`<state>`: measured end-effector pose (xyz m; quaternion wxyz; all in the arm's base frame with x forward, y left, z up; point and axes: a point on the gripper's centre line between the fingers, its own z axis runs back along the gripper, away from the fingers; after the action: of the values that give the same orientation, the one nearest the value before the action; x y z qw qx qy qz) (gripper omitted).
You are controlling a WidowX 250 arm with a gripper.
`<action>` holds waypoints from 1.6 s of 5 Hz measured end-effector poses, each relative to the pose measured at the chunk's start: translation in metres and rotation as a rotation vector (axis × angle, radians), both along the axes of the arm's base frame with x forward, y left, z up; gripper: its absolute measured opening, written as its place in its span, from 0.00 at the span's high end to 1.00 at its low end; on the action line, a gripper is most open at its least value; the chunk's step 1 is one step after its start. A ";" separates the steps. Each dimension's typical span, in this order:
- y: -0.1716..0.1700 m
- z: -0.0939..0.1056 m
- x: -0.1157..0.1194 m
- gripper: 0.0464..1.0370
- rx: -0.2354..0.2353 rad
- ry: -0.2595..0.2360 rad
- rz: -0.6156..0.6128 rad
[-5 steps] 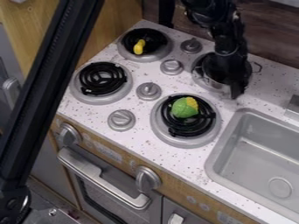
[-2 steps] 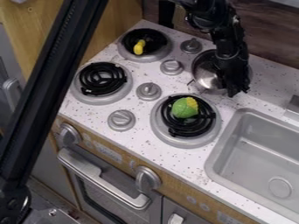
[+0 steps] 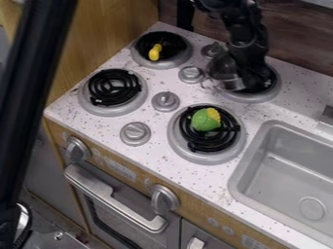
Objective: Move the pot from the upper right side to the lower left side
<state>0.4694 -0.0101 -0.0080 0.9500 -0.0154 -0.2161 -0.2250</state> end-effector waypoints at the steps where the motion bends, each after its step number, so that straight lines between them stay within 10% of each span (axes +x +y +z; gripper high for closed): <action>1: 0.035 0.020 -0.010 0.98 0.045 0.015 0.080; 4: 0.146 -0.006 -0.062 0.98 0.140 0.143 0.420; 6: 0.176 -0.029 -0.083 0.98 0.181 0.285 0.465; 8: 0.177 -0.038 -0.105 0.98 0.153 0.323 0.524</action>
<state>0.3647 0.1671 -0.0464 0.9960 0.0768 -0.0414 0.0170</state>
